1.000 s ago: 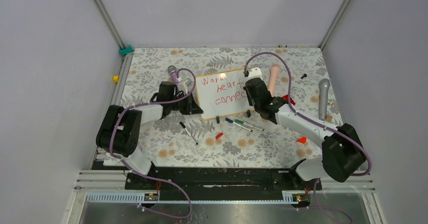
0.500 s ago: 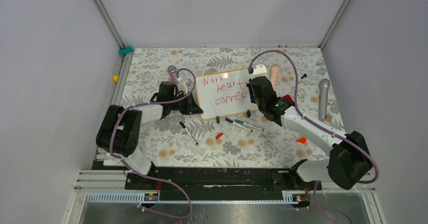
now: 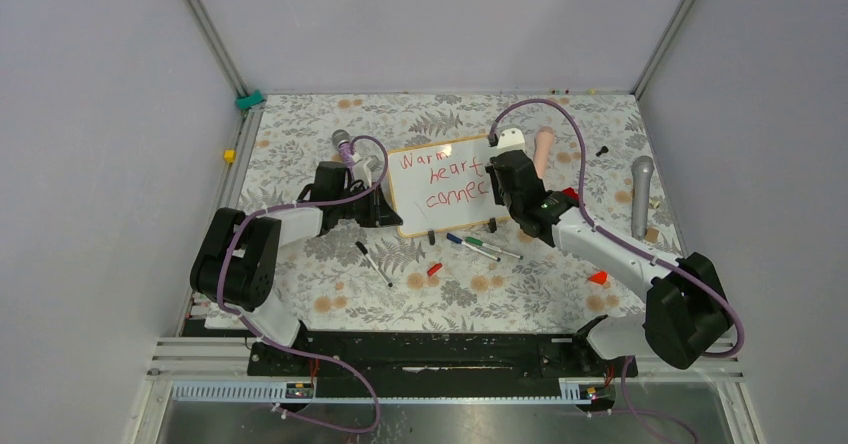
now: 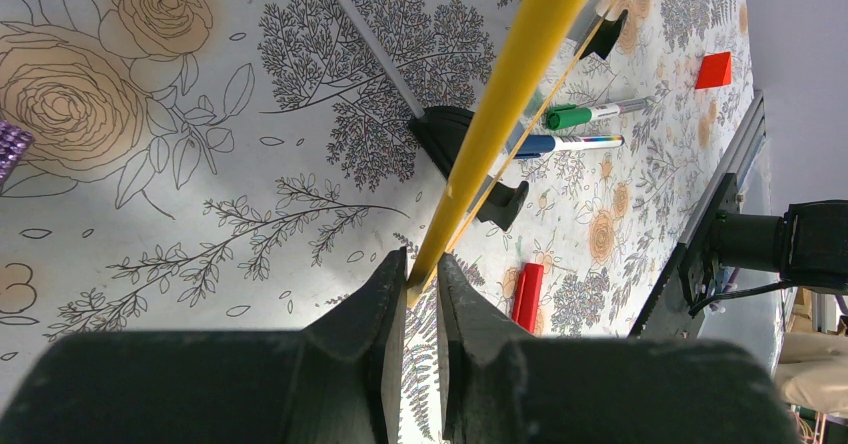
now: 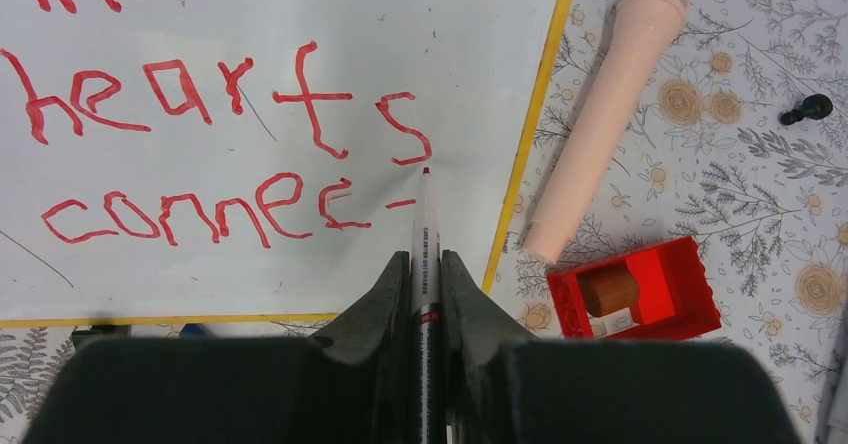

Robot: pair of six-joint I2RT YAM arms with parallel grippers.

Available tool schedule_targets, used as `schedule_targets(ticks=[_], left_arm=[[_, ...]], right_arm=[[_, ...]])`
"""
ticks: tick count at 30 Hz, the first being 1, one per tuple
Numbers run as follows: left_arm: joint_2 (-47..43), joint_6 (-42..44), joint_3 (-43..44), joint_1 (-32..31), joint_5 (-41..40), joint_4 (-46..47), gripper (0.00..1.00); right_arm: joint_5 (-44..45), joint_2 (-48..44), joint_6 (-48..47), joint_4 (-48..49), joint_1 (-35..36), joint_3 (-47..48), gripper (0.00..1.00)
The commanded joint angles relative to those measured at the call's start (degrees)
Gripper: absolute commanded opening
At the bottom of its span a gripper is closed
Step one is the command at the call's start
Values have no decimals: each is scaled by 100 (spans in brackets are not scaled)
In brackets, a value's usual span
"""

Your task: Write a sentence on the whiteboard

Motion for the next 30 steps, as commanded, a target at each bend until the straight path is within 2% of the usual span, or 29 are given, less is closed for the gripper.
schedule_targets(ticks=[1, 30], left_arm=[[50, 57, 204, 45, -205, 84, 0], [55, 48, 211, 45, -220, 84, 0]], right_arm=[[-129, 25, 79, 179, -64, 249, 0], [-313, 144, 186, 69, -90, 50, 0]])
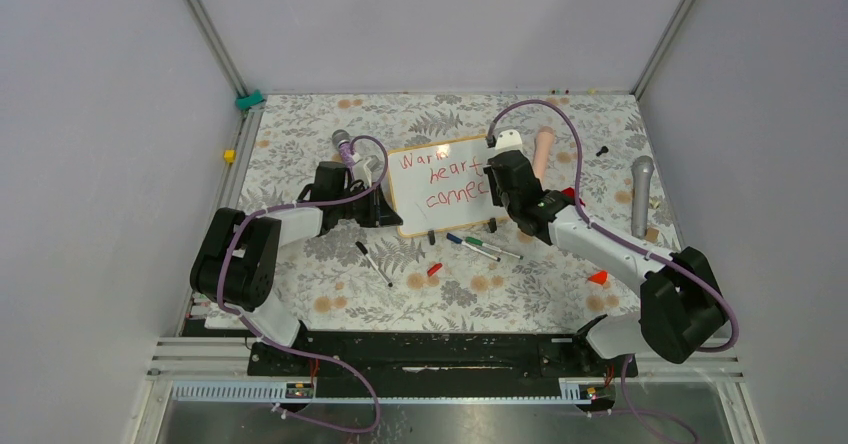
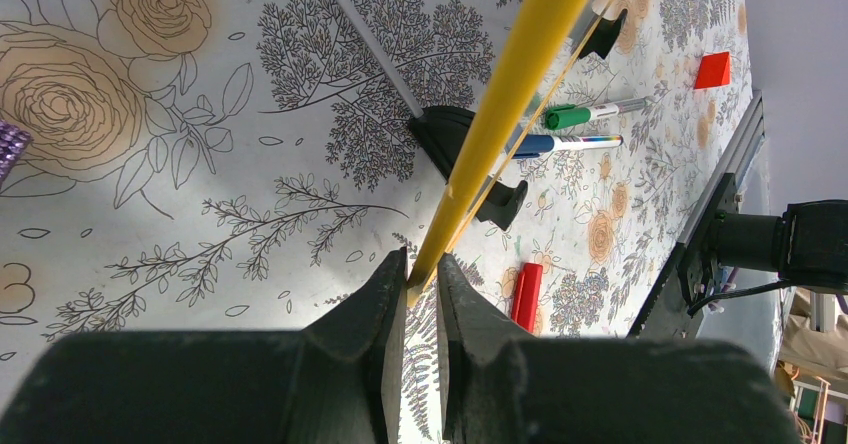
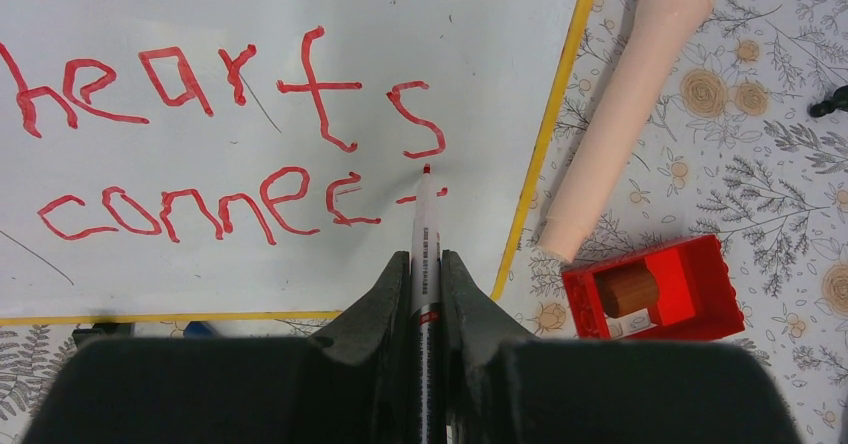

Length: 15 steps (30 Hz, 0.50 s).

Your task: Write a sentence on the whiteboard

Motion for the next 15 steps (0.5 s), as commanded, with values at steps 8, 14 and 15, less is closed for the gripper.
schedule_targets(ticks=[8, 14, 15], left_arm=[[40, 48, 199, 44, -218, 75, 0], [11, 61, 192, 43, -234, 61, 0], [8, 65, 197, 47, -238, 59, 0]], right_arm=[[-256, -157, 154, -53, -62, -146, 0], [-287, -156, 181, -140, -62, -209, 0], [-285, -157, 191, -159, -64, -218, 0]])
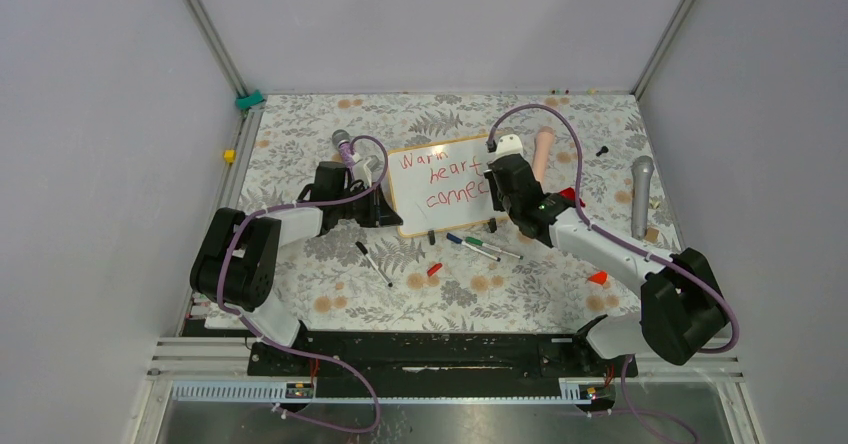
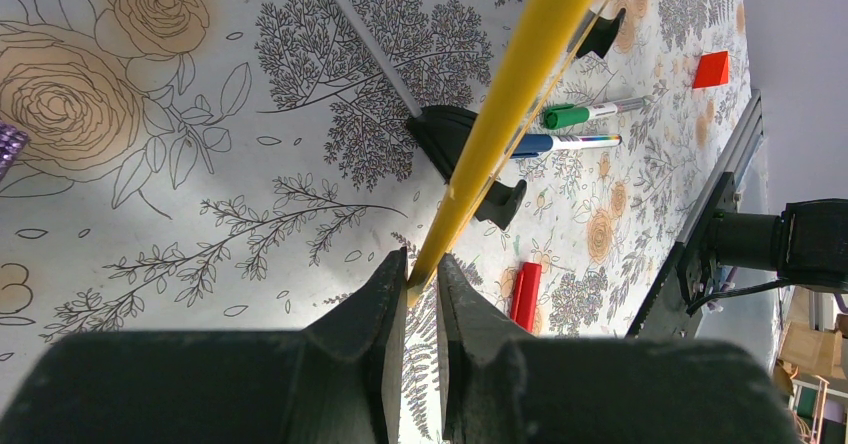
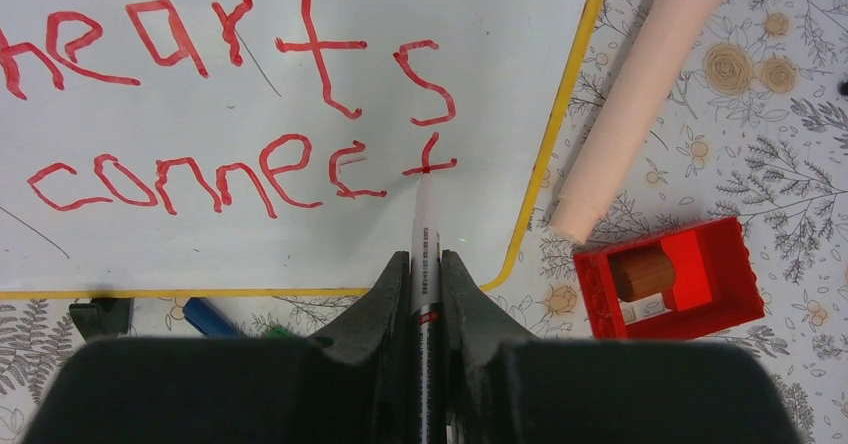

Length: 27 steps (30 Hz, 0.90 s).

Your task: Write a sentence on the whiteboard

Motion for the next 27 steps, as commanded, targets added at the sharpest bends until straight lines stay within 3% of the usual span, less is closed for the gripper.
schedule_targets(ticks=[1, 27], left_arm=[[7, 66, 199, 43, -254, 61, 0], [-9, 76, 190, 42, -259, 46, 0]], right_arm=[[-135, -114, 99, -113, -55, -94, 0], [354, -111, 102, -234, -62, -66, 0]])
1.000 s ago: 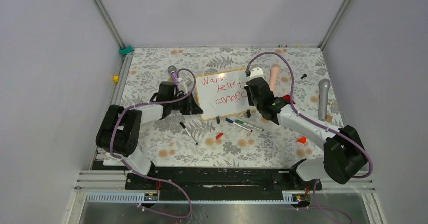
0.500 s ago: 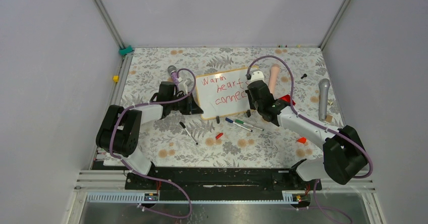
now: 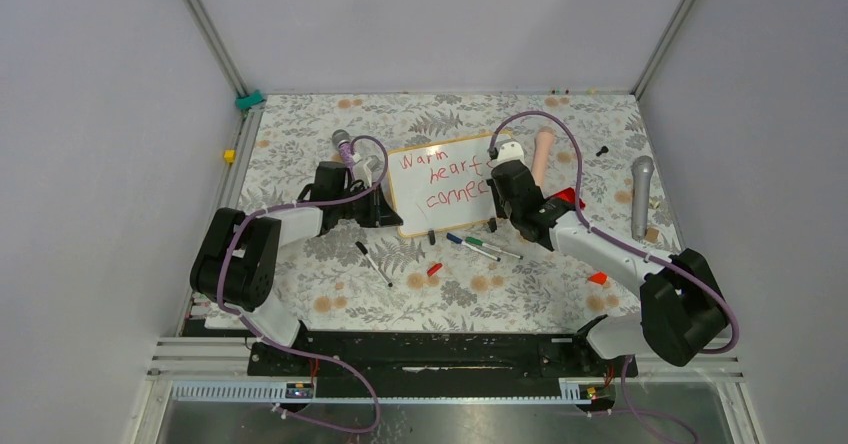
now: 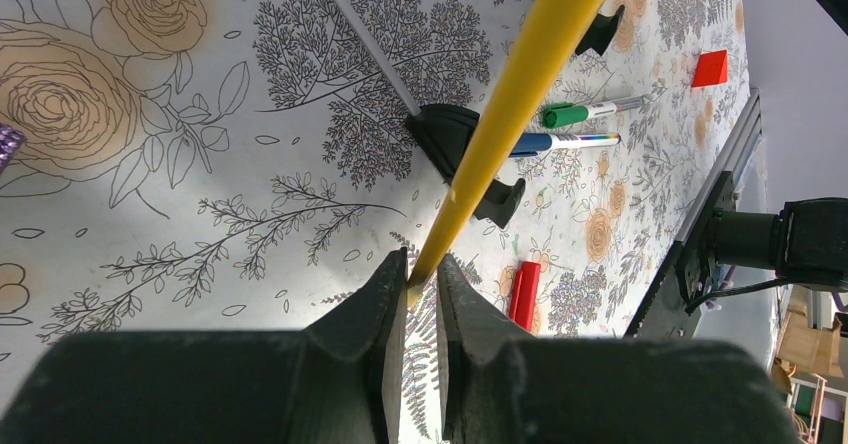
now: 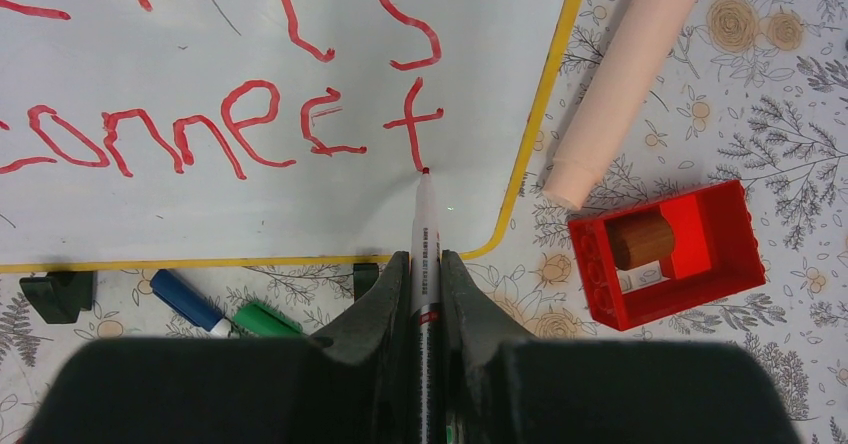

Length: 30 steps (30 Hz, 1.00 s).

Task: Write a sentence on the whiteboard
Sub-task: Write a sentence on the whiteboard, then pick up the pen cap from the center of the board.

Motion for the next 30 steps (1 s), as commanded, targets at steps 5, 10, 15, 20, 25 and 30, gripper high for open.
schedule_targets(ticks=[5, 10, 15, 20, 25, 30], left_arm=[[-13, 75, 186, 48, -270, 59, 0], [-37, 75, 173, 44, -304, 51, 6], [-181, 99, 80, 44, -409, 74, 16], [-521, 122, -71, 41, -676, 42, 22], [-1049, 251, -261, 54, -1217, -144, 99], [-1734, 268, -541, 53, -2051, -455, 99]], right_arm=[[294, -228, 9, -49, -66, 144, 0], [171, -796, 7, -54, -64, -13, 0], [-206, -1691, 66, 405, -62, -547, 0], [-467, -2191, 126, 639, -62, -930, 0], [-654, -2432, 497, 534, -62, -1047, 0], [-670, -2672, 921, 255, -66, -1038, 0]])
